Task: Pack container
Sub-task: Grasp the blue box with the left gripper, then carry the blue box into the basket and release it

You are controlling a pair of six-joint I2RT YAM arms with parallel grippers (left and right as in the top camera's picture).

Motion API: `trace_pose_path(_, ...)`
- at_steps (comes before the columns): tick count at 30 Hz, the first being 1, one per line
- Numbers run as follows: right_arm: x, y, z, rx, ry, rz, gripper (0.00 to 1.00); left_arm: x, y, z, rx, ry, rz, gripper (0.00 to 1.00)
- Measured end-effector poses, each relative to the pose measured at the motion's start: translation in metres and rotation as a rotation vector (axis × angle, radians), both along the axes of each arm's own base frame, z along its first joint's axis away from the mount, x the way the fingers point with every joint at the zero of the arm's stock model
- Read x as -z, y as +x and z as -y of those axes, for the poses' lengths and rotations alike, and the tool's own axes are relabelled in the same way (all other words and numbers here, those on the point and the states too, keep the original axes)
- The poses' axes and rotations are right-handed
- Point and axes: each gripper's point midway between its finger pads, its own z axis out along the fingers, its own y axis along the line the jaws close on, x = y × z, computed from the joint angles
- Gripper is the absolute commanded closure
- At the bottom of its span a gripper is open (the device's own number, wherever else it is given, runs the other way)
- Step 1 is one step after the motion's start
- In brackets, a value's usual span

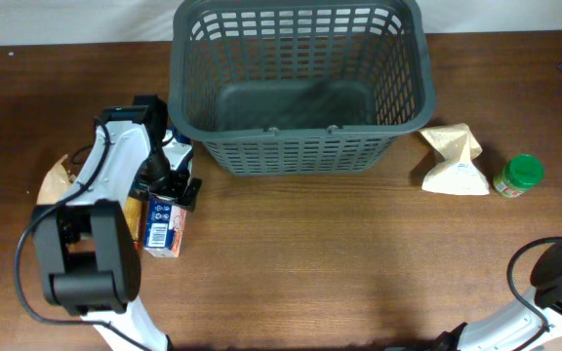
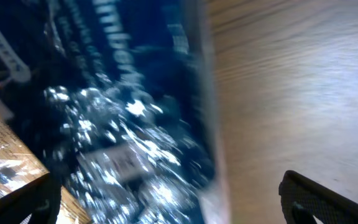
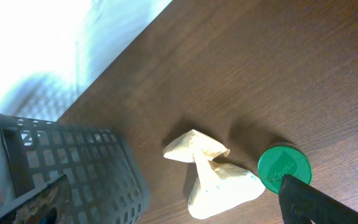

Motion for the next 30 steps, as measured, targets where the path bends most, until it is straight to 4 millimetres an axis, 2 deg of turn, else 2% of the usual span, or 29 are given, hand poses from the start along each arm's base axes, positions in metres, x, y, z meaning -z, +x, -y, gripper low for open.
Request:
trace_pose_path(1, 0.000, 0.000, 0.000, 0.000, -0.001, 0.000, 0.01, 0.006, 0.001, -0.003, -0.008, 0.011, -0.008, 0.11)
trace_pose_path(2, 0.000, 0.000, 0.000, 0.001, -0.002, -0.001, 0.01, 0.015, 0.002, -0.006, -0.021, 0.023, -0.023, 0.28)
trace_pose_path(4, 0.000, 0.000, 0.000, 0.001, -0.002, -0.001, 0.01, 0.028, 0.001, -0.009, -0.033, 0.033, -0.050, 0.50)
trace_pose_path(5, 0.000, 0.000, 0.000, 0.001, -0.002, -0.001, 0.01, 0.031, 0.001, -0.010, -0.038, 0.035, -0.058, 0.66)
trace_pose_path(6, 0.000, 0.000, 0.000, 0.001, -0.002, -0.001, 0.01, 0.031, 0.001, -0.010, -0.037, 0.036, -0.058, 0.93)
trace_pose_path(7, 0.000, 0.000, 0.000, 0.001, -0.002, -0.001, 0.01, 0.031, 0.001, -0.010, -0.042, 0.037, -0.058, 0.98)
trace_pose_path(12, 0.000, 0.000, 0.000, 0.001, -0.002, -0.001, 0.01, 0.024, -0.005, -0.008, -0.039, 0.033, -0.096, 0.98)
trace_pose_path(14, 0.000, 0.000, 0.000, 0.001, -0.001, -0.002, 0.01, 0.010, -0.013, -0.011, -0.038, 0.047, -0.162, 0.98)
trace_pose_path(17, 0.000, 0.000, 0.000, 0.001, -0.002, -0.002, 0.01, -0.027, 0.010, -0.016, -0.055, 0.077, -0.132, 0.98)
trace_pose_path(18, 0.000, 0.000, 0.000, 0.001, -0.001, -0.003, 0.01, -0.046, 0.026, -0.018, -0.077, 0.084, -0.077, 0.98)
trace_pose_path(20, 0.000, 0.000, 0.000, 0.001, -0.002, -0.002, 0.01, -0.088, 0.059, -0.025, -0.127, 0.096, 0.073, 0.98)
trace_pose_path(21, 0.000, 0.000, 0.000, 0.001, -0.001, -0.003, 0.01, -0.128, 0.080, -0.032, -0.165, 0.101, 0.201, 0.98)
trace_pose_path(22, 0.001, -0.001, 0.000, 0.002, -0.001, -0.004, 0.01, -0.144, 0.087, -0.034, -0.178, 0.100, 0.254, 0.98)
trace_pose_path(25, 0.001, -0.001, 0.000, 0.001, -0.001, -0.004, 0.01, -0.218, 0.112, -0.040, -0.213, 0.101, 0.506, 0.98)
trace_pose_path(26, 0.001, -0.001, 0.000, 0.002, 0.000, -0.005, 0.01, -0.235, 0.115, -0.038, -0.213, 0.100, 0.564, 0.98)
trace_pose_path(27, 0.000, -0.001, 0.000, 0.001, -0.001, -0.003, 0.01, -0.263, 0.122, -0.034, -0.209, 0.092, 0.665, 0.98)
trace_pose_path(29, 0.001, -0.001, 0.000, 0.002, -0.001, -0.004, 0.01, -0.304, 0.126, -0.019, -0.161, 0.078, 0.805, 0.98)
trace_pose_path(30, 0.001, -0.001, 0.000, 0.002, 0.000, -0.004, 0.01, -0.341, 0.131, 0.003, -0.067, 0.064, 0.941, 0.98)
